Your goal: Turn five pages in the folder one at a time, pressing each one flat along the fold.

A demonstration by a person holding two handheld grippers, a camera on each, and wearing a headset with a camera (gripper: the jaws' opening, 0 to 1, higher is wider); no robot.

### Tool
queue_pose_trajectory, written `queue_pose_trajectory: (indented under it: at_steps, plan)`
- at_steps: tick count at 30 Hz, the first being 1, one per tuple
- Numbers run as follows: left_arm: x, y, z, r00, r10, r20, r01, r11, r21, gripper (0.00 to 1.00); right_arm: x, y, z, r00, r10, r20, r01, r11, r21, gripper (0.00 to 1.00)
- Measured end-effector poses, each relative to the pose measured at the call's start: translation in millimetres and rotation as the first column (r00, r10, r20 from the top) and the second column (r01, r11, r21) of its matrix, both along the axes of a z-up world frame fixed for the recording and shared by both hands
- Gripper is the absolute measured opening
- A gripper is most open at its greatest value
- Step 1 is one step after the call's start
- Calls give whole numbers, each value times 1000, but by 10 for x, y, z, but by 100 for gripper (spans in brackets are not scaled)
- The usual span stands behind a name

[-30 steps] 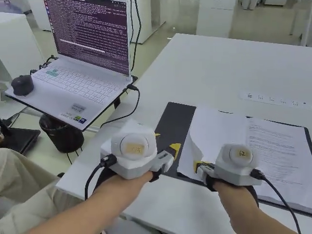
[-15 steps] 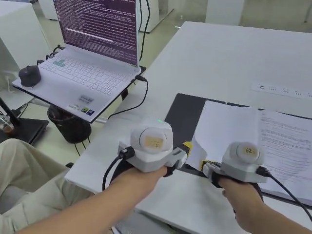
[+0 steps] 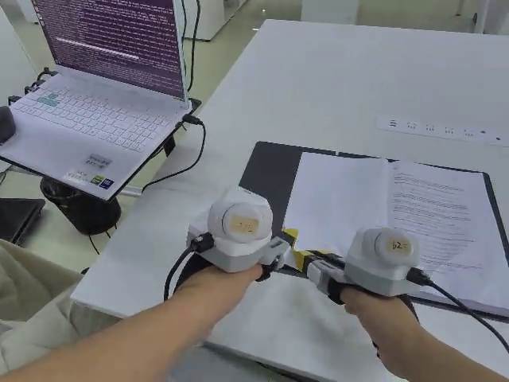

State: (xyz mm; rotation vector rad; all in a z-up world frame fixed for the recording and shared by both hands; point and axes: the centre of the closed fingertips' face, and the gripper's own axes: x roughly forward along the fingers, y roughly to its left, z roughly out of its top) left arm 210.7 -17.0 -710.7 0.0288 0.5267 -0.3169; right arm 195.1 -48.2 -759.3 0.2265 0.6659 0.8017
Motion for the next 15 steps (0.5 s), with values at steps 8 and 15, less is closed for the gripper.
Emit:
queue_pose_trajectory:
  at_steps: [8, 15]
  plan:
    - [78, -262, -336, 997, -58, -47, 59, 998, 32, 23, 185, -434, 125, 996, -75, 44, 75, 997, 1, 3]
    - [30, -222, -706, 991, -27, -128, 34, 998, 51, 24, 373, -671, 106, 992, -110, 56, 111, 994, -18, 1]
